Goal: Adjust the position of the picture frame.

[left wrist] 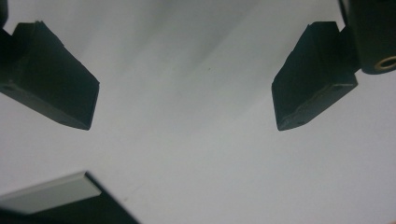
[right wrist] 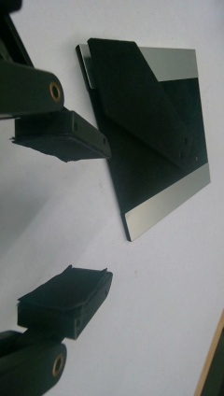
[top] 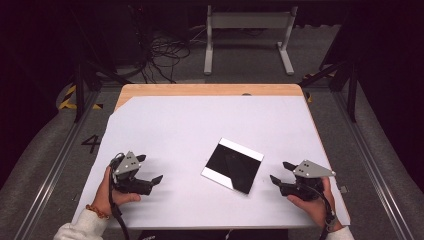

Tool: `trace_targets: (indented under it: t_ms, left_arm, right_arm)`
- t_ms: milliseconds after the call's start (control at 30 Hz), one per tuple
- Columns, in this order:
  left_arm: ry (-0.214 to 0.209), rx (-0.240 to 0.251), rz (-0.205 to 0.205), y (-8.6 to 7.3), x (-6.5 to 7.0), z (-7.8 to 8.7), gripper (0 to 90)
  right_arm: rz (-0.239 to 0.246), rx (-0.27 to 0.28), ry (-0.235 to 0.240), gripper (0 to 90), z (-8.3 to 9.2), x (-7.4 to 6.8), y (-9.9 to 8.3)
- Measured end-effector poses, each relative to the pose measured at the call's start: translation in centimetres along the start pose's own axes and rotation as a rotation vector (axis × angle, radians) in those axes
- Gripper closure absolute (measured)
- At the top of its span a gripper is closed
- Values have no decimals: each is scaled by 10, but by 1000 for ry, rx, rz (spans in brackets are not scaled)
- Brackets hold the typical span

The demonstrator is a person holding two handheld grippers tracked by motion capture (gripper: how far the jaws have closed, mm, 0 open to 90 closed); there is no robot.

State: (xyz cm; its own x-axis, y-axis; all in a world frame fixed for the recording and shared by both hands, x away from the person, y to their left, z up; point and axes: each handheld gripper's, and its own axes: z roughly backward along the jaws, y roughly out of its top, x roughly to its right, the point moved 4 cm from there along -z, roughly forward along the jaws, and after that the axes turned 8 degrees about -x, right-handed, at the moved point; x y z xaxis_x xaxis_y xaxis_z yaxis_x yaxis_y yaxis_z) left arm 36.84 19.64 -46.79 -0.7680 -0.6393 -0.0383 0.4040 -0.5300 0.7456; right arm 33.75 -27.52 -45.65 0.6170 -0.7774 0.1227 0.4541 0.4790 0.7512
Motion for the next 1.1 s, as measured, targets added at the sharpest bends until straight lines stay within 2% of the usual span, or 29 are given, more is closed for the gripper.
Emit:
trace_targets:
  t_ms: [67, 133, 233, 333, 400, 433, 467, 533, 600, 700, 733, 833, 933, 1000, 1067, 1100]
  left_arm:
    - [-4, -3, -10, 0, 1, 1, 85]
    - [9, -38, -32, 1, 5, 0, 108]
    - [-37, -31, -36, 0, 8, -3, 113]
    - [-44, -45, -34, 0, 10, -6, 127]
    - [-30, -52, -37, 2, 11, -10, 178]
    - [-35, -58, -31, 4, 10, -11, 234]
    - [-43, -50, -25, 6, 10, -13, 334]
    - [-70, -46, -27, 9, 10, -16, 436]
    - [-94, -52, -36, 15, 10, -21, 650]
    - [-151, -60, -58, 21, 16, -29, 853]
    - [-156, -70, -71, 23, 18, -32, 888]
    - [-178, -99, -95, 28, 26, -41, 900]
    - [-195, -104, -104, 34, 32, -49, 900]
    - [-190, -104, -120, 40, 37, -55, 900]
    - [-181, -101, -117, 43, 38, -57, 900]
    - [-183, -104, -126, 45, 39, -59, 900]
  right_arm:
    - [3, 4, -2, 321, 1, 0, 1]
    - [12, -8, -17, 272, 1, -1, 2]
    - [18, -2, -23, 259, 2, -2, 4]
    - [19, 5, -19, 291, 2, -2, 5]
    - [21, -1, -18, 388, 1, -1, 4]
    - [17, -7, -14, 434, 0, -1, 5]
    - [2, -17, -11, 498, -2, 1, 5]
    - [-20, -41, -2, 574, -7, 3, 4]
    - [-43, -69, -6, 666, -13, 6, 3]
    - [-65, -94, -6, 727, -22, 11, 2]
    - [-77, -95, -3, 746, -25, 13, 2]
    - [-93, -92, 6, 804, -33, 17, 8]
    - [-100, -94, 25, 861, -43, 17, 14]
    - [-85, -104, 34, 885, -49, 13, 16]
    - [-71, -110, 45, 889, -51, 10, 17]
    - [-44, -126, 52, 890, -54, 3, 18]
